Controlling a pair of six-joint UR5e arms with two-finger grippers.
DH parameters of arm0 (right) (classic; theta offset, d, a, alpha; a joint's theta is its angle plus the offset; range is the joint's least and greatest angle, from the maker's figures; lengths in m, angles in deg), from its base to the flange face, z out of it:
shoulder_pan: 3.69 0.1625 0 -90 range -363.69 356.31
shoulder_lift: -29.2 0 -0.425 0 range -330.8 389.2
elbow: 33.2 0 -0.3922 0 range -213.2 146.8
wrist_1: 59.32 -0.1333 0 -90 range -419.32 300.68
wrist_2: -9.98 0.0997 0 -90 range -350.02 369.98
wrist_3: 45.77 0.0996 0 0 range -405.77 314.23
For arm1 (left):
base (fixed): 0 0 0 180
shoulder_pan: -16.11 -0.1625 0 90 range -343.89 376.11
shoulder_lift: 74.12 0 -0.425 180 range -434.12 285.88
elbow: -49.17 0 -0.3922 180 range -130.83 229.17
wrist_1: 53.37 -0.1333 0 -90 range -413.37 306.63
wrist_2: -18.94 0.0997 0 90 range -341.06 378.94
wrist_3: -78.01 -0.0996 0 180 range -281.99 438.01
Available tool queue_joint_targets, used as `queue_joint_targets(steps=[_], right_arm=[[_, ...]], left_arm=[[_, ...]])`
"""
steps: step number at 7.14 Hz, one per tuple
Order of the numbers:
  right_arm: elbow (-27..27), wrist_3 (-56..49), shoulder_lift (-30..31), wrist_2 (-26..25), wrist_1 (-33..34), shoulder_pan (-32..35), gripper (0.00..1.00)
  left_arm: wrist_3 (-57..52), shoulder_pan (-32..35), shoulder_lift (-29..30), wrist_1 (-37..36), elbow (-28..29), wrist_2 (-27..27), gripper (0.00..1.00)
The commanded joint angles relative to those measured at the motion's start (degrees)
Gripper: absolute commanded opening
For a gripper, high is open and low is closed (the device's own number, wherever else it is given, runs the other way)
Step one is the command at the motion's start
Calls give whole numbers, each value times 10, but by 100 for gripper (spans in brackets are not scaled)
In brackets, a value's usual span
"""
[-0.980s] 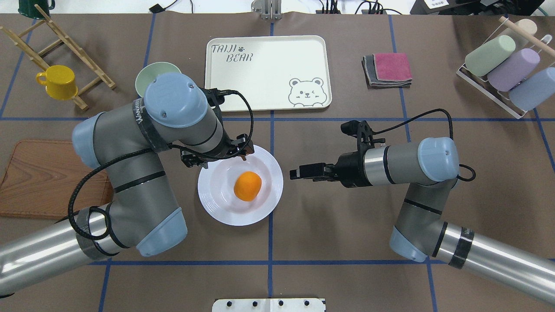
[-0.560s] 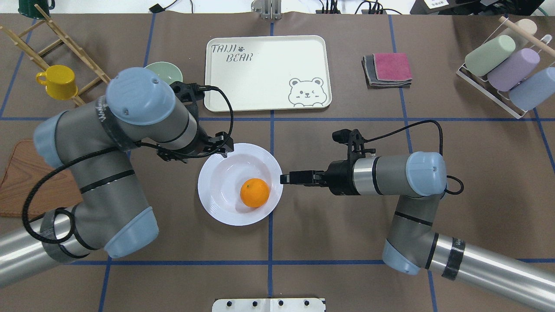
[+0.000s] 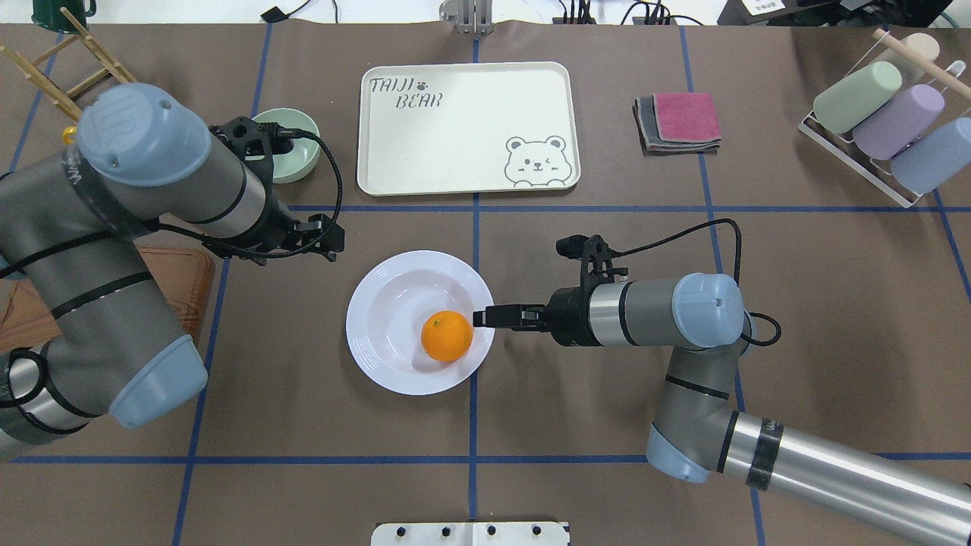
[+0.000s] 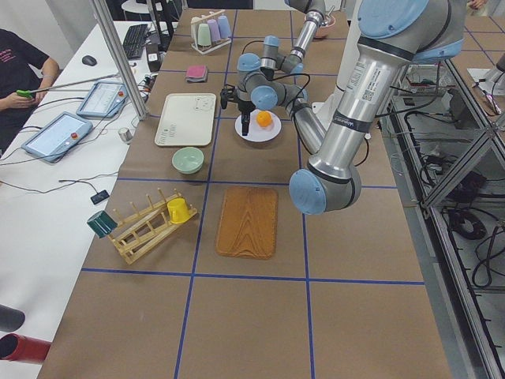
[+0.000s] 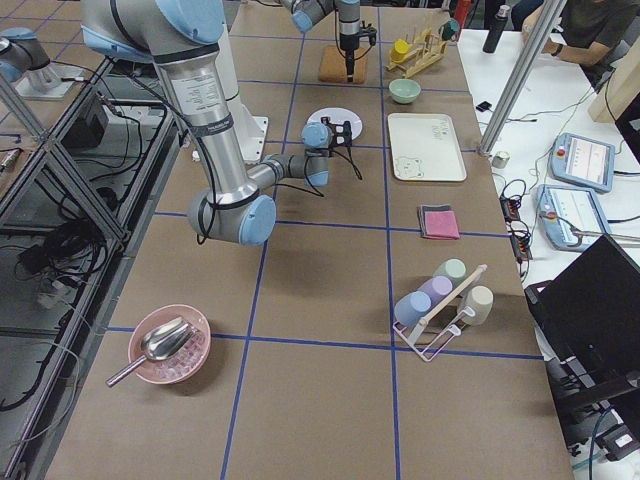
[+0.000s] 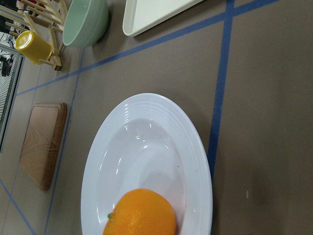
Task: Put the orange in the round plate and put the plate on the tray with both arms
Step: 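Withdraw the left gripper while the right gripper grips the white plate rim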
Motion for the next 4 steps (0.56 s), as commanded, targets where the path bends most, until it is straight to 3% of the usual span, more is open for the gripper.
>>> queue_joint_targets(steps=[1,3,4], right_arm=[[19,-5,-14,-1,0,-3,90],[35,-5,-30,-4,0,-7,86],[35,-6,-30,-4,0,-7,74]], left_arm=[[-2,3,-3,0,-1,-3,98],[-2,5,-3,0,-1,-4,98],[-2,5,-3,0,-1,-4,98]])
